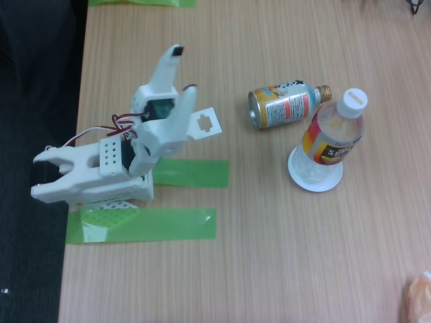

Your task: Pick up the plastic bottle and stand it up on the white place

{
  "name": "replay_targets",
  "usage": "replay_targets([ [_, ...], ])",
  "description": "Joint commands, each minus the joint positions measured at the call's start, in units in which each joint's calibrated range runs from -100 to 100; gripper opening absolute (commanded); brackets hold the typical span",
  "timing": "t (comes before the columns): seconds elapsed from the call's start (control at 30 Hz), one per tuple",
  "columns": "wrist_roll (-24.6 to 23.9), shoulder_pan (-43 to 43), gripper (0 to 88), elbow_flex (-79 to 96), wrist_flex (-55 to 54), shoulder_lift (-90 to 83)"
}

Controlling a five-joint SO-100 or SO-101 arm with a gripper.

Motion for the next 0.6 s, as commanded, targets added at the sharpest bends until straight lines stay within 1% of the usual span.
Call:
replay_targets([
  [0.0, 0.3, 3.6, 10.8, 0.4, -5.9, 0.1],
  [0.07, 0.3, 5.4, 4.2, 0.4, -10.5, 0.1],
  [0.13, 0.3, 6.7, 0.7, 0.4, -15.0, 0.1],
  [0.23, 0.3, 7.4, 1.1, 0.4, -20.6, 0.1],
  [0.57, -0.2, 6.9, 1.1, 0.4, -32.6, 0.1],
])
